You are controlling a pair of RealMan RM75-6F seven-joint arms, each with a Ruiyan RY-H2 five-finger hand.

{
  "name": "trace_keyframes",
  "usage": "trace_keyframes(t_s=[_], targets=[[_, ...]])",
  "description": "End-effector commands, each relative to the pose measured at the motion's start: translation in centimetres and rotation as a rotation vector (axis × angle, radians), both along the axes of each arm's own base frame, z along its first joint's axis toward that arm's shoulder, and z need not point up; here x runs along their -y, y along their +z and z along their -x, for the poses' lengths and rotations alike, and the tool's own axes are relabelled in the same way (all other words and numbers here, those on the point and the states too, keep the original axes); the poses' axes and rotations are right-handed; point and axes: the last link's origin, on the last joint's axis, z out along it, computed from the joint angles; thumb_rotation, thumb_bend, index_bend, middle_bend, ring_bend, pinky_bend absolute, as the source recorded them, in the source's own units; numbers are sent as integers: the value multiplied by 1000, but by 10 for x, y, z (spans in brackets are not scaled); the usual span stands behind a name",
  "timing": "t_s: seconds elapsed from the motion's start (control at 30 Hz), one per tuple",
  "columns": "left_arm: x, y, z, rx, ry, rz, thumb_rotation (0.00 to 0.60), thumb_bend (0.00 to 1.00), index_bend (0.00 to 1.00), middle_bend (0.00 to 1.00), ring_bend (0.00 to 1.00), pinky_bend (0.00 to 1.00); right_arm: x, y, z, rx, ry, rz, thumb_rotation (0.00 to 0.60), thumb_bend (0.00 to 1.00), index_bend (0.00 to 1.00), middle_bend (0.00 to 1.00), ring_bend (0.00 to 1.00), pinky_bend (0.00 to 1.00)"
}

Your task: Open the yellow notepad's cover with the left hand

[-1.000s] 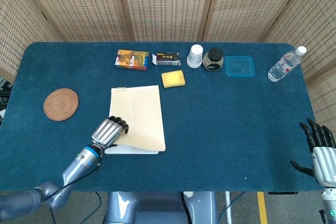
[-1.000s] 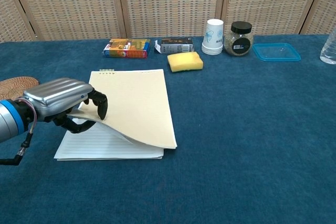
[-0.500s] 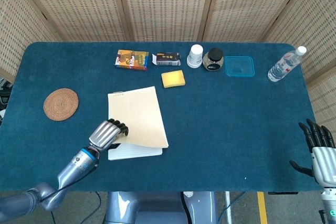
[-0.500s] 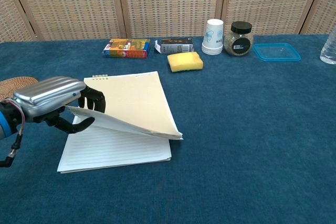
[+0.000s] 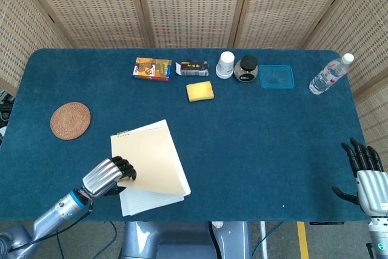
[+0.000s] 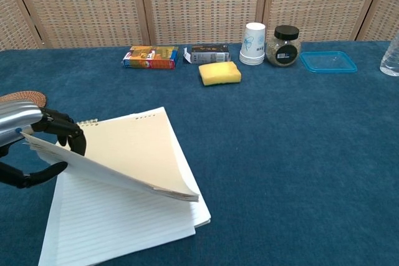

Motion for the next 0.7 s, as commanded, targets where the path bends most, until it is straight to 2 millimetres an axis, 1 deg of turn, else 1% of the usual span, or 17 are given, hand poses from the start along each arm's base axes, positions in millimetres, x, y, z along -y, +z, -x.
trace_keyframes(t_s=[0.03,0.23,0.3,0.37,0.5,0.53,0.6,0.7], targets=[[12,7,3,36,-10,29,600,617,824,589,414,416,0,-1,0,-3,1,-3,600,0,0,0,0,0],[26,8,4,100,-4,108,600,618,825,590,415,421,1,-2,0,-6,-2,-4,600,0,0,0,0,0],[27,8,4,122,8,116,600,616,827,594,422,427,1,-2,0,-6,-2,-3,600,0,0,0,0,0],[23,8,2,179,59,111,600,614,830,598,427,433,1,-2,0,-6,-2,-4,600,0,0,0,0,0],[1,9,-8,339,206,93,600,610,831,599,432,446,0,-3,-1,-9,1,-8,600,0,0,0,0,0],[-9,11,-11,392,251,84,600,610,831,599,432,447,0,-3,-1,-10,2,-8,600,0,0,0,0,0],[-23,15,-16,441,297,64,600,611,831,599,432,447,0,-3,-1,-9,2,-6,600,0,0,0,0,0],[-46,23,-23,547,411,65,600,611,831,599,432,448,1,-2,-1,-8,-1,-5,600,0,0,0,0,0]])
